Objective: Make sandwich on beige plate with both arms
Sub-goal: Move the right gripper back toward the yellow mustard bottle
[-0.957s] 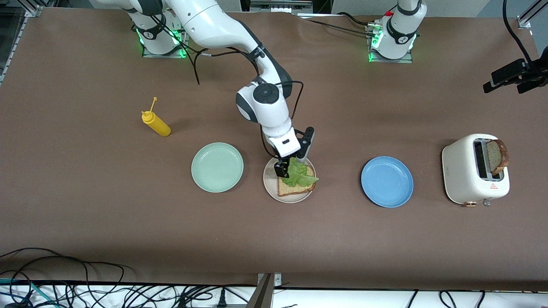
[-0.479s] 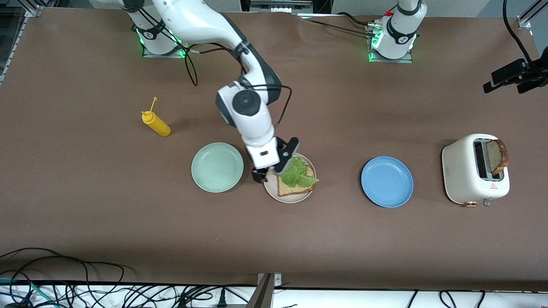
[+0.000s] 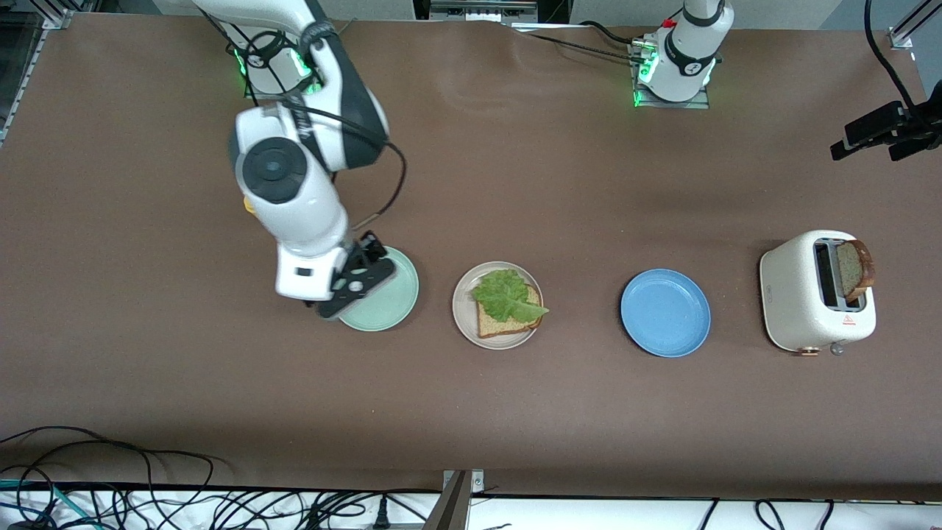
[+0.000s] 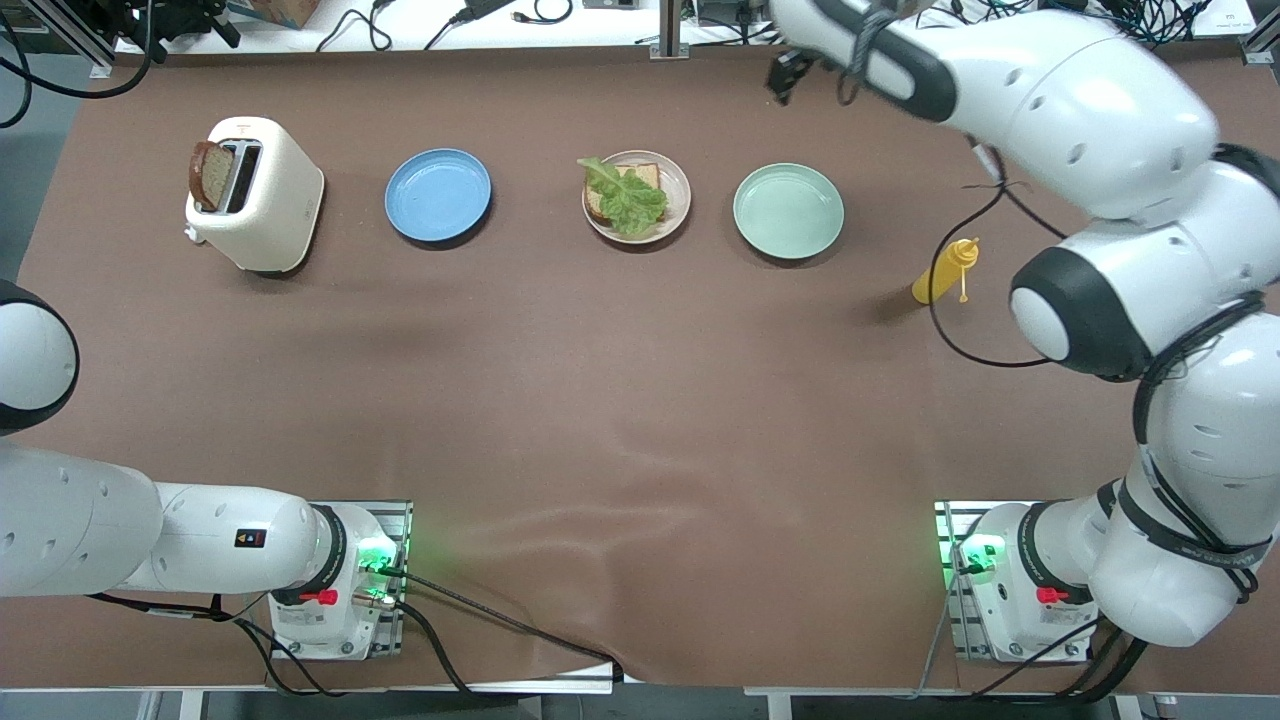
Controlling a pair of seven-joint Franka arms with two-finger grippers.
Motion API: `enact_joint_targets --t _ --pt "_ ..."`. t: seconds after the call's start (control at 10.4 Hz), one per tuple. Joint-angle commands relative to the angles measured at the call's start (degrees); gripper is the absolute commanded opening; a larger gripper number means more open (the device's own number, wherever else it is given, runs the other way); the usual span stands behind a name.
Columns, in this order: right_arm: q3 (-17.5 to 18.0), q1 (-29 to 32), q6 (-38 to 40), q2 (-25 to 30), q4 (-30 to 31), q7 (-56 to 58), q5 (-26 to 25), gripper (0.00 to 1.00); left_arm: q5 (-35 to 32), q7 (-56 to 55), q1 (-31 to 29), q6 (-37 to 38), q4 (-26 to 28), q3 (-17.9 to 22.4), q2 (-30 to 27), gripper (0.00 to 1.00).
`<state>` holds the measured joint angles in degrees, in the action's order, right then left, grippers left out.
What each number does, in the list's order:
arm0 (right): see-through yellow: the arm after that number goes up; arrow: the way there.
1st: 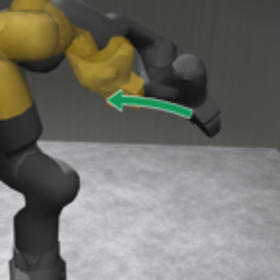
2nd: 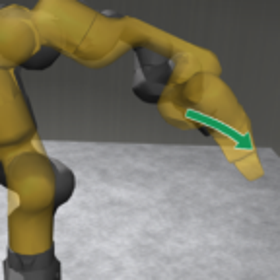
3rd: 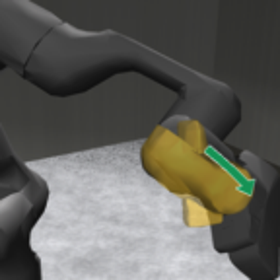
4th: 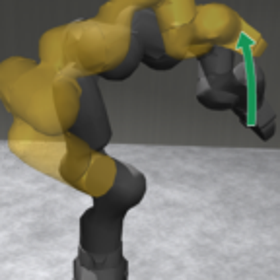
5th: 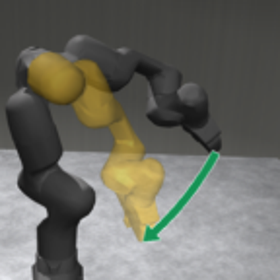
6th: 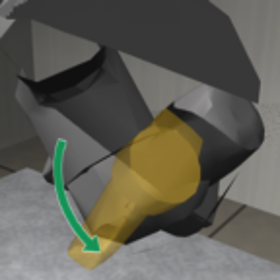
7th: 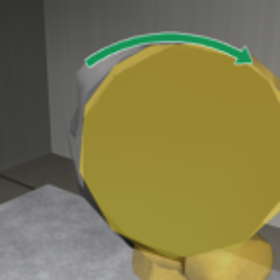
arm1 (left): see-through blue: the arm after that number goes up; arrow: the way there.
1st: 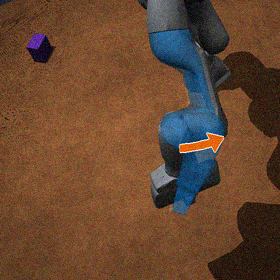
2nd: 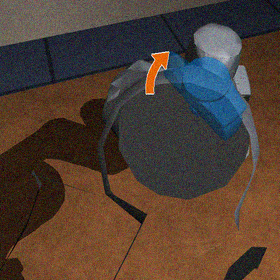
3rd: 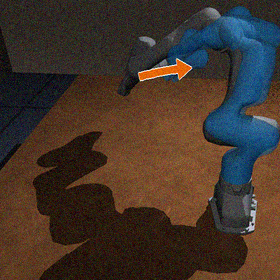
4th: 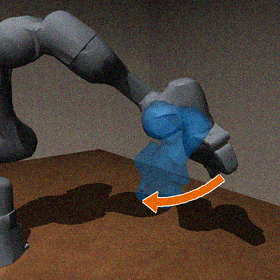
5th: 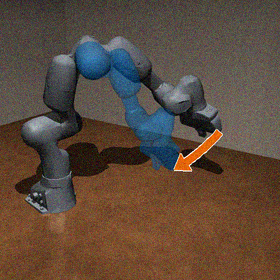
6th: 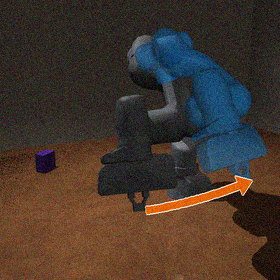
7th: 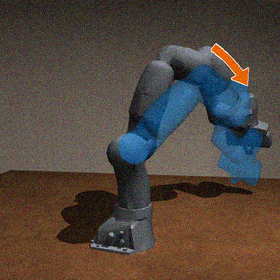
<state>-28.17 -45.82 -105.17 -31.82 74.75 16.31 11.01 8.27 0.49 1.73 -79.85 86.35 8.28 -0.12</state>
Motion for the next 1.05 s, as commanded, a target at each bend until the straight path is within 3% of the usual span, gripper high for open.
enact_joint_targets --t 0.0,0.1,0.29,0.57,0.96 --pt "-5.9 -0.9 7.5 5.5 5.7 -3.6 0.9 1.0 0.7 0.5 -0.3 0.7 -0.4 0.1 0.0 1.0" --pt "-9.3 -0.9 11.8 6.1 6.1 -4.4 0.9 1.0 0.7 0.5 -0.3 0.7 -0.4 0.1 0.0 1.0" --pt "-14.5 -0.9 13.1 8.8 9.4 -3.0 0.9 1.0 0.7 0.5 -0.3 0.7 -0.5 0.2 0.0 1.0" --pt "-20.8 -0.9 12.4 16.3 20.8 0.3 0.6 1.0 0.7 0.5 -0.1 0.7 -0.5 -0.2 -0.1 1.0" --pt "-29.4 -0.9 2.6 25.0 37.0 16.9 0.8 1.0 0.6 0.4 0.7 0.7 -0.5 -0.6 -0.1 1.0"
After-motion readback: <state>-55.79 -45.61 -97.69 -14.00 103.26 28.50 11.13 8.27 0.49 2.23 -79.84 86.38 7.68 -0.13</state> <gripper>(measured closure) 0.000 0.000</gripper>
